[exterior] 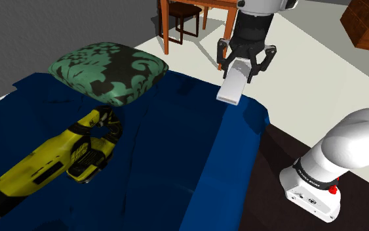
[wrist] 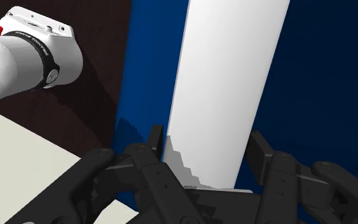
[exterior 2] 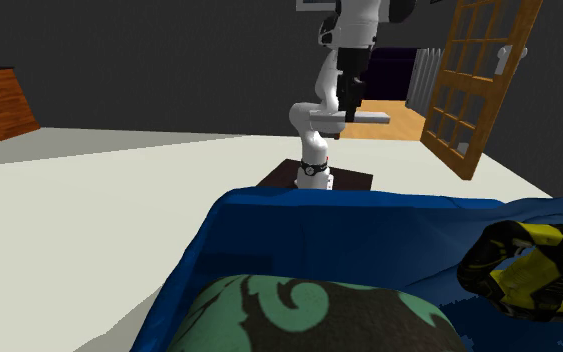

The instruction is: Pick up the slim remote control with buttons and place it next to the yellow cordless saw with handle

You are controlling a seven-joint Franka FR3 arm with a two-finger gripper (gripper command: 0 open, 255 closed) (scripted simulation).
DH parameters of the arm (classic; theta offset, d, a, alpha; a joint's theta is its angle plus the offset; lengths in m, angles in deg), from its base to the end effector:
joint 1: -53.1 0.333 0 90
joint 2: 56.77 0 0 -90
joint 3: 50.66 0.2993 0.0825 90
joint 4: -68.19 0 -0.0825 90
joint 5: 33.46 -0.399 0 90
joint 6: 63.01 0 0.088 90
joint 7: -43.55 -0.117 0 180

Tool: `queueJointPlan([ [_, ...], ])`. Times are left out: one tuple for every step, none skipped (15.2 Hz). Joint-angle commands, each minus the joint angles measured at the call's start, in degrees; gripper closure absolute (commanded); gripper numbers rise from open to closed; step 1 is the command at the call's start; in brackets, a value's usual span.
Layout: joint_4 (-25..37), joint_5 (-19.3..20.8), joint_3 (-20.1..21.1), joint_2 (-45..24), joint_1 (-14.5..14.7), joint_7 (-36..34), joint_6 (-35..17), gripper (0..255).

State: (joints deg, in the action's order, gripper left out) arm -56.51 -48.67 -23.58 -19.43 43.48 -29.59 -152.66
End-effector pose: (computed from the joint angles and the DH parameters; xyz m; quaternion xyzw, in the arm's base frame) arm 0.3550 0.1822 0.5731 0.8626 -0.5058 -0.0005 0.0102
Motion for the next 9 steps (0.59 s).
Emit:
queueJointPlan([
  [1.84, -1.01, 2.26, -0.77, 0.44, -2.83, 0.56, 255],
  [2.6, -1.52, 3.55, -1.26, 0.65, -4.3, 0.54, 255],
  [3.42, -2.0, 4.88, -1.8, 0.79, -5.77, 0.5, 255],
  [4.29, -2.43, 6.24, -2.42, 0.9, -7.26, 0.45, 255],
  [5.23, -2.81, 7.63, -3.1, 0.97, -8.77, 0.38, 255],
  [6.23, -3.15, 9.05, -3.84, 0.99, -10.29, 0.29, 255],
  [7.28, -3.42, 10.52, -4.66, 0.96, -11.84, 0.19, 255],
  [8.39, -3.62, 12.03, -5.55, 0.89, -13.41, 0.07, 255],
  [9.57, -3.75, 13.59, -6.51, 0.76, -15.01, -0.06, 255],
])
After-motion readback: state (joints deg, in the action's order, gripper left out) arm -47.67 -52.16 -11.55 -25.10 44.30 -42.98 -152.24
